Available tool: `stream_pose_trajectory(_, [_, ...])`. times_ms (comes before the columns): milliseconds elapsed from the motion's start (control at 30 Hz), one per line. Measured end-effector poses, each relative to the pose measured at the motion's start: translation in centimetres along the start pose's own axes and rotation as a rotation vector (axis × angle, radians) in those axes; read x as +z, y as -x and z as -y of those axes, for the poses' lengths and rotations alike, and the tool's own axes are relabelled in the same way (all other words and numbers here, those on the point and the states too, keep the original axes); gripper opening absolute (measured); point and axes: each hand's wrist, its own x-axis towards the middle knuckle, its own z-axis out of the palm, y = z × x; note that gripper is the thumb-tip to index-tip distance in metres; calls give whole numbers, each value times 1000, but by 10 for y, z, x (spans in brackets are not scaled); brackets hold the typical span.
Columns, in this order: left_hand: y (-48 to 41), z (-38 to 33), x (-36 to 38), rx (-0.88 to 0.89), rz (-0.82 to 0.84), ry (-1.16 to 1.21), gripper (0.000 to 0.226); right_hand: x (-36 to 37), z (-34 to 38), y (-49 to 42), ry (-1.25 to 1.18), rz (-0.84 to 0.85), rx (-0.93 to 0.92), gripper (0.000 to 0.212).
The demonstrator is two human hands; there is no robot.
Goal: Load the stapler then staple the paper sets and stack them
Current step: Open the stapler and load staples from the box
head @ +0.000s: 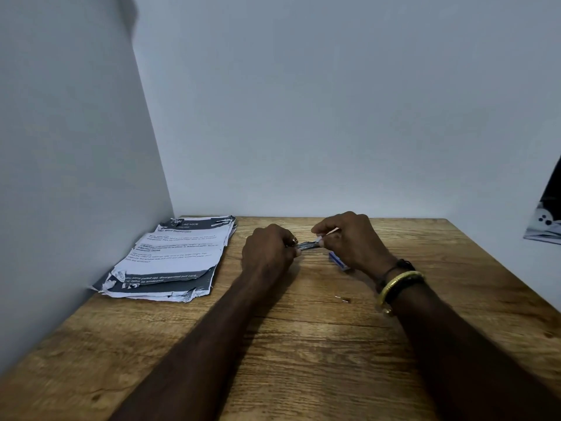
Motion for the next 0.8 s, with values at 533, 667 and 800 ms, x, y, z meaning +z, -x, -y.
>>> stream_pose_trajectory(533, [1,-3,3,45,13,-16,26,4,-4,-1,89,-21,-63,15])
stream_pose_trajectory(667, [1,-4,3,75,-12,36,23,6,-6,-1,153,-5,-66,12])
stream_pose_trajectory(800, [1,-4,3,79,-28,47,23,7,-8,-3,220,-2,-60,12])
